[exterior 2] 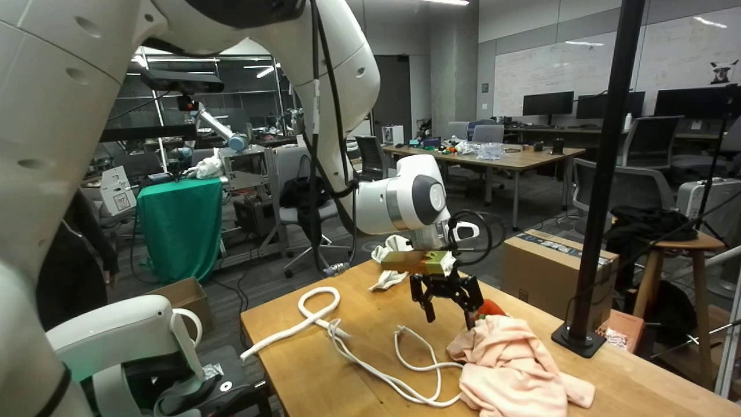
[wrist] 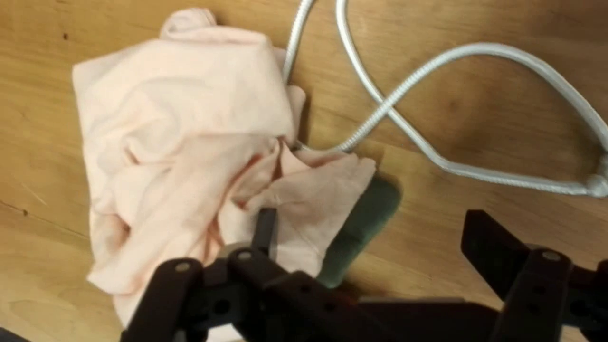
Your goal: Spread the objects on the table
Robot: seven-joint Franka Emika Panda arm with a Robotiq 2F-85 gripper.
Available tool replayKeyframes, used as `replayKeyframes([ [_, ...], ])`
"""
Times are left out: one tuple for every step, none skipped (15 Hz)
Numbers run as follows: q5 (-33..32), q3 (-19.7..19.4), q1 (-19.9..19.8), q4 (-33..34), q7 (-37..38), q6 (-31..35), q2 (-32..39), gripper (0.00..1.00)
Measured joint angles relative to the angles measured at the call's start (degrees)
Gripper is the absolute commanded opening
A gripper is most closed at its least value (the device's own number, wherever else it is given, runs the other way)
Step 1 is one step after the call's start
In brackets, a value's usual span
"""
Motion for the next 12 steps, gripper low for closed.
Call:
replayKeyframes([
  [-2.4, -1.6, 0.2, -2.6, 1.5, 2.5, -1.4, 1.0],
  [-5.0, -3.3, 0.6, -4.8, 3.1, 4.8, -2.6, 1.0],
  [-7.6, -4.9, 0.9, -6.5, 4.8, 6.7, -3.6, 1.0],
  [-10.4, -6.5, 1.3, -7.9, 6.6, 8.3, -4.4, 1.0],
  [-12.9, -7.7, 1.4, -9.0, 8.1, 9.3, -5.0, 1.0],
  [-15.1, -8.6, 1.4, -9.8, 9.4, 10.3, -5.3, 1.0],
  [-16.7, -9.2, 1.4, -10.4, 10.3, 10.9, -5.6, 1.0],
  [-18.2, -9.6, 1.3, -10.8, 11.2, 11.4, -5.6, 1.0],
  [-19.4, -10.0, 1.3, -11.0, 11.9, 12.1, -5.6, 1.0],
  [-20.2, -10.3, 1.3, -11.2, 12.4, 13.0, -5.6, 1.0],
  [-20.6, -10.5, 1.3, -11.3, 12.7, 13.8, -5.6, 1.0],
  [-20.8, -10.7, 1.3, -11.3, 12.9, 14.7, -5.6, 1.0],
])
